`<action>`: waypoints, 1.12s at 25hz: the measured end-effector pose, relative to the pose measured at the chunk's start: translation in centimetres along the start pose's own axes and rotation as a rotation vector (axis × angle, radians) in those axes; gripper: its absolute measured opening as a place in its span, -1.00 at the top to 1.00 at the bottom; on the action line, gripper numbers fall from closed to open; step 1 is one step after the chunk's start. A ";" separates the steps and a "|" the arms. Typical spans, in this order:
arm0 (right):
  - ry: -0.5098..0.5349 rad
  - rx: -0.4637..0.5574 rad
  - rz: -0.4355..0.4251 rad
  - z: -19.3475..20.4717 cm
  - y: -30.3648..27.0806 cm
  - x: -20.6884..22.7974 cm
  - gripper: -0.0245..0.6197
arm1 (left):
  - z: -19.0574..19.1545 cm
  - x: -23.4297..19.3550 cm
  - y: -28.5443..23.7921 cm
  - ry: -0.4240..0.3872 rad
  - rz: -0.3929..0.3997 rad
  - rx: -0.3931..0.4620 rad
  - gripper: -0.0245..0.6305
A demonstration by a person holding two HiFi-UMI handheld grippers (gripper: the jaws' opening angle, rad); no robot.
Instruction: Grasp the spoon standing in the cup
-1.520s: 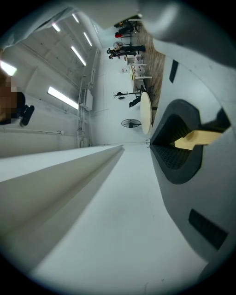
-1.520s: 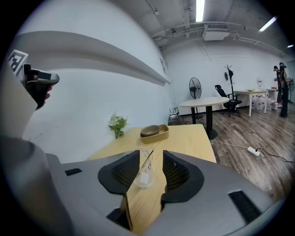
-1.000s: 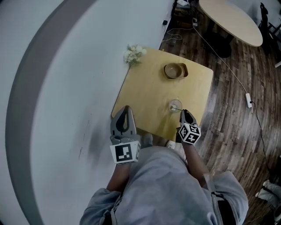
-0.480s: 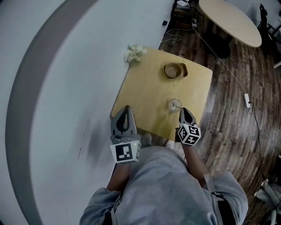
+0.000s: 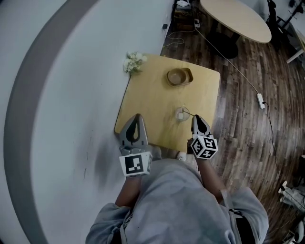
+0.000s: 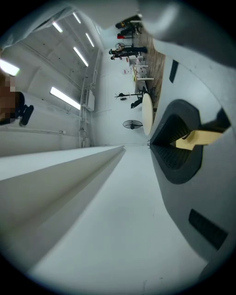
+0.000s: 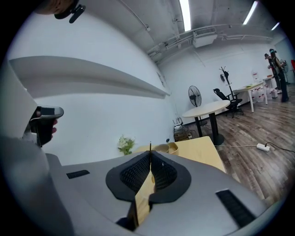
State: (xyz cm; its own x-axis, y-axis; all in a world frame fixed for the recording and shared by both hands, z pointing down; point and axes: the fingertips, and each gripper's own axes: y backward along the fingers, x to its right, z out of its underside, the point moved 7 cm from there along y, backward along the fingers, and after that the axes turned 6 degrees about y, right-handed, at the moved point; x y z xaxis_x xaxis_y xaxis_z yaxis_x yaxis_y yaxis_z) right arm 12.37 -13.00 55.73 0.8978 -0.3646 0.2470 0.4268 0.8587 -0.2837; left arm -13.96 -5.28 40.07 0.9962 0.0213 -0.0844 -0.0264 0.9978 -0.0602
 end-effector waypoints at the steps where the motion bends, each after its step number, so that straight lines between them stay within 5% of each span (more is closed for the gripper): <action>1: -0.006 0.011 0.002 -0.4 0.2 0.0 0.91 | 0.0 0.2 -0.2 0.003 0.010 0.001 0.92; 17: 0.148 0.284 0.041 -10.0 4.7 -2.3 0.91 | -0.1 2.7 -2.9 0.025 0.154 0.011 0.92; 28: 0.239 0.392 0.079 -12.8 6.7 -3.6 0.91 | -0.2 3.3 -3.8 0.023 0.209 0.015 0.92</action>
State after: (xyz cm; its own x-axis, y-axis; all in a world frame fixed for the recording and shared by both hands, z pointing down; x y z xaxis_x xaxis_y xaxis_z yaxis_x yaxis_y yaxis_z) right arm 13.35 -10.57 41.05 0.9454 -0.3258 0.0051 0.3241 0.9417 0.0901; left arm -10.55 -9.06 39.78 0.9669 0.2271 -0.1165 -0.2313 0.9726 -0.0238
